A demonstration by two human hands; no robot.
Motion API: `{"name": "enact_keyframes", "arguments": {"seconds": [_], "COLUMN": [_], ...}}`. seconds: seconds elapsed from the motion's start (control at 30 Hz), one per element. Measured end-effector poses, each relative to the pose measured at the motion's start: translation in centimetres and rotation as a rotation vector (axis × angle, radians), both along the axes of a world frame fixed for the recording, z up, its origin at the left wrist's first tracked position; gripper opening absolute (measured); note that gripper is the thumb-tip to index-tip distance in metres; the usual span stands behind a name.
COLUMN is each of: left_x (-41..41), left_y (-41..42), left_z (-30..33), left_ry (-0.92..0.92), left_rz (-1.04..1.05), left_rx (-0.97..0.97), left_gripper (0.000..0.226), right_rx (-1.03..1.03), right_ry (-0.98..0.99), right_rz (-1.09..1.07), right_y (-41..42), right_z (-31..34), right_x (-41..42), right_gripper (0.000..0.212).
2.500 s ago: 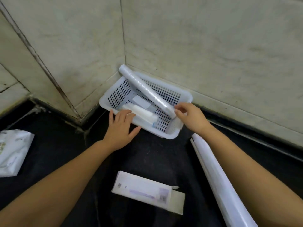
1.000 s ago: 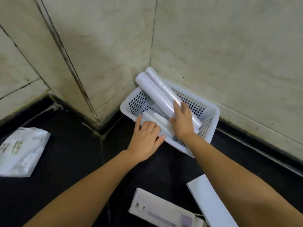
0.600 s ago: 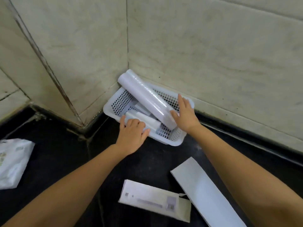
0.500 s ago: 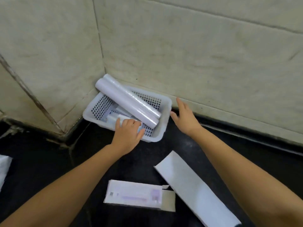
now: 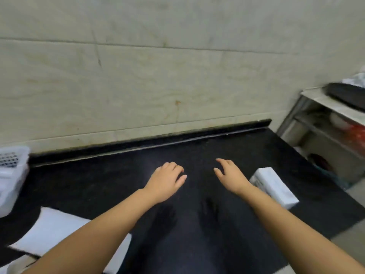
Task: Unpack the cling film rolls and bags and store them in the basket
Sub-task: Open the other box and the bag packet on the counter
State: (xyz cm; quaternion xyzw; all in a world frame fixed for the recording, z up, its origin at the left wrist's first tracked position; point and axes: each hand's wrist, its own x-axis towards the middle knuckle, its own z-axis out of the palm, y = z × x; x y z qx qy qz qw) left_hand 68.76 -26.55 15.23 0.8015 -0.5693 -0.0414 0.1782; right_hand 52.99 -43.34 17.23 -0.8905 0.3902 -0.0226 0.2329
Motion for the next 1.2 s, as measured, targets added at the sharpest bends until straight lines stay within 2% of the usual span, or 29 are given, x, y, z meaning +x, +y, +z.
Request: {"name": "enact_keyframes", "arguments": {"seconds": [0.2,0.33,0.53,0.6,0.7,0.8,0.87,1.03,1.2], "left_x": [-12.1,-16.0,-18.2,-18.2,-18.1,-17.3,-16.0,-10.4,-5.5], "left_y": [-9.7,-11.0,-7.9,-7.6,-7.8,-7.2,-5.7,4.1,20.9], "left_z": [-2.9,-6.9,-12.1,-12.9,-12.9,-11.5,-10.1,-6.1,-3.7], "left_ry": [0.104,0.081,-0.115,-0.123,-0.074,0.02,0.084,0.127,0.188], "left_rz": [-0.149,-0.159,-0.131,-0.12,-0.151,-0.187,-0.142,0.173,0.59], "left_rx": [0.149,0.3,0.109,0.055,0.073,0.159,0.114,-0.052,-0.17], "left_gripper": [0.038,0.039,0.04,0.041,0.043,0.046,0.044,0.033,0.028], "right_rx": [-0.127,0.029,-0.026,-0.014,0.013,0.004,0.001,-0.006,-0.006], "right_ry": [0.144,0.166,0.093,0.112,0.116,0.079,0.044,-0.024,-0.112], "right_rz": [-0.263,-0.349,-0.362,-0.355,-0.363,-0.288,-0.191,0.103,0.43], "right_y": [-8.3,-9.9,-9.9,-10.3,-10.7,-9.7,-8.2,-0.1,13.6], "right_z": [-1.8,-3.8,-5.6,-5.5,-4.6,-3.4,-2.6,-0.7,0.8], "right_x": [-12.7,-16.4,-16.8,-16.9,-16.2,-13.3,-10.1,0.0,8.7], "right_gripper": [0.052,0.068,0.068,0.068,0.068,0.067,0.068,0.068,0.068]}}
